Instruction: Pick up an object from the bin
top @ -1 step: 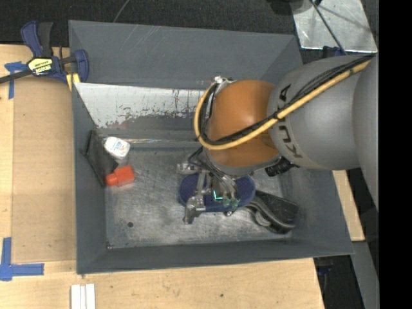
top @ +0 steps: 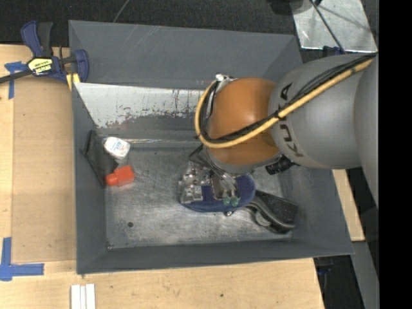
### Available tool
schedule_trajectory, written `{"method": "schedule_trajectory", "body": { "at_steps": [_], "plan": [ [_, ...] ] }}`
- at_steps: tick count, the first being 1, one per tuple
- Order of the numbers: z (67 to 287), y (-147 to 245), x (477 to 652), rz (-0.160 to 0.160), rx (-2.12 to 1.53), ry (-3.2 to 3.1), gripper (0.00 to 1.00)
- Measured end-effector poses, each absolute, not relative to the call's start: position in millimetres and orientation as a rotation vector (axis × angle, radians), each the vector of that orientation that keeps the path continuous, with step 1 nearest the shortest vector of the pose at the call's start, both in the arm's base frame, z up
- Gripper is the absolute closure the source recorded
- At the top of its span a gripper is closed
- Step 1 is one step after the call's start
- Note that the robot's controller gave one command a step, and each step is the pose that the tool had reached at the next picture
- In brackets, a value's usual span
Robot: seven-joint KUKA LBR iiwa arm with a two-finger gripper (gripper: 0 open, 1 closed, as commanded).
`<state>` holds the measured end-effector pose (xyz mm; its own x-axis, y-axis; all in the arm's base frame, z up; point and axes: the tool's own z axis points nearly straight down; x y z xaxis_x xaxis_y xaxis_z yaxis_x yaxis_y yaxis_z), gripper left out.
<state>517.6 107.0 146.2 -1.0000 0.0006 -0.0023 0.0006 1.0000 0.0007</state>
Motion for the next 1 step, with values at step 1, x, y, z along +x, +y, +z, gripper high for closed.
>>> {"method": "schedule_trajectory", "body": {
  "at_steps": [1],
  "plan": [
    [146.3, 106.9, 517.6, 0.001, 0.003, 3.139, 0.00]
  ]
}}
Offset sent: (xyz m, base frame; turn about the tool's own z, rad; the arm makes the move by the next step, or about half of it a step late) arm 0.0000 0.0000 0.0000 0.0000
